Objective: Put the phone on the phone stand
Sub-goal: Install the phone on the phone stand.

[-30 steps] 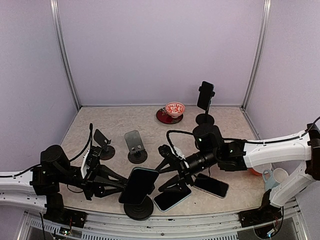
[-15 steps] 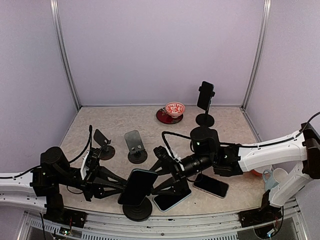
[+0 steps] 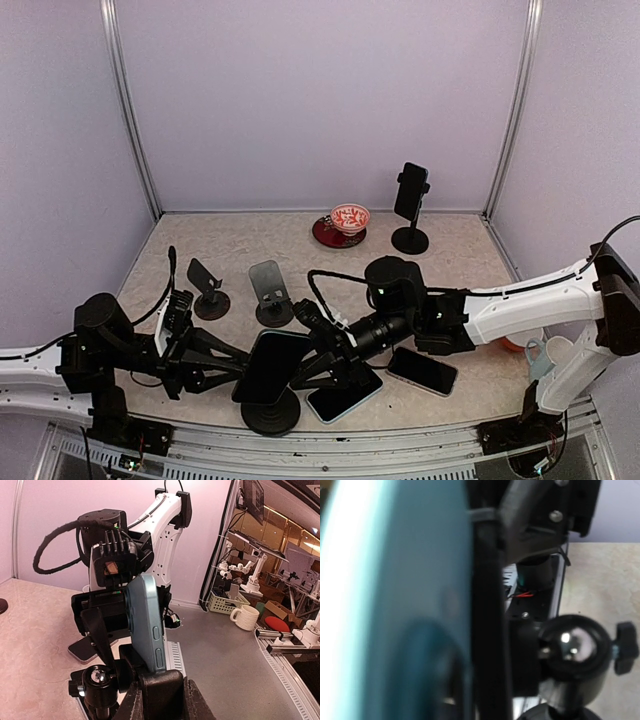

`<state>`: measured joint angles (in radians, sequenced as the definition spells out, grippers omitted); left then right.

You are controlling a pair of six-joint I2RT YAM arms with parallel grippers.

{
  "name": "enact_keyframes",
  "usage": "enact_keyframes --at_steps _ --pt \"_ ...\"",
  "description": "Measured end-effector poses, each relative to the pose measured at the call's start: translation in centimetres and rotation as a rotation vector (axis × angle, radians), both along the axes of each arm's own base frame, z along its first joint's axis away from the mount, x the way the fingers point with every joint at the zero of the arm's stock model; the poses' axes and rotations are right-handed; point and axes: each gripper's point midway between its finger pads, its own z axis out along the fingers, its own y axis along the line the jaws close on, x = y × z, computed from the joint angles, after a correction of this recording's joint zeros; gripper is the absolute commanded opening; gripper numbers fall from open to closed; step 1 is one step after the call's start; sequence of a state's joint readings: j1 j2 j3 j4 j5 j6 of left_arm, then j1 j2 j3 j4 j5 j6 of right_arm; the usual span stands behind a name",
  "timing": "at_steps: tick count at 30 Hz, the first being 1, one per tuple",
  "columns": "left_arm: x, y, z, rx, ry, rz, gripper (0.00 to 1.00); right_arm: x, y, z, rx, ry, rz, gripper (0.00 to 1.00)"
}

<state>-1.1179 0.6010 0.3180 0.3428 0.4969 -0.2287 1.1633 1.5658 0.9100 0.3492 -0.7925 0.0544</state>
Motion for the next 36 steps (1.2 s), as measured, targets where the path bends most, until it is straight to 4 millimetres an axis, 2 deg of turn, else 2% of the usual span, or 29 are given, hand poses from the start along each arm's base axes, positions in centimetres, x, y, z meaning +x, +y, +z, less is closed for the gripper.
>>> enact_keyframes --at_steps 4,6,17,29,33,36 --pt "0.1 0.0 0.0 0.000 0.001 0.007 0.00 0.0 0.0 0.1 -0.006 0.011 0.001 0.30" --pt "0.2 0.0 0.0 0.000 0.004 0.011 0.00 0.0 0.0 0.1 -0.015 0.013 -0.001 0.32" --pt "1.0 -0.5 -0.9 0.027 0.008 0.045 0.00 1.6 0.5 0.3 -0.073 -0.039 -0.086 0.34" --pt "1.5 -0.3 -1.0 0.007 -0.007 0.075 0.00 2.1 0.6 0.7 -0.122 -0.042 -0.113 0.28" --pt "1.5 0.0 -1.1 -0.006 -0.011 0.086 0.00 2.5 0.7 0.8 -0.134 -0.041 -0.132 0.20" --pt "1.6 0.1 -1.2 -0.010 -0.013 0.093 0.00 2.6 0.7 0.8 -0.146 -0.038 -0.144 0.19"
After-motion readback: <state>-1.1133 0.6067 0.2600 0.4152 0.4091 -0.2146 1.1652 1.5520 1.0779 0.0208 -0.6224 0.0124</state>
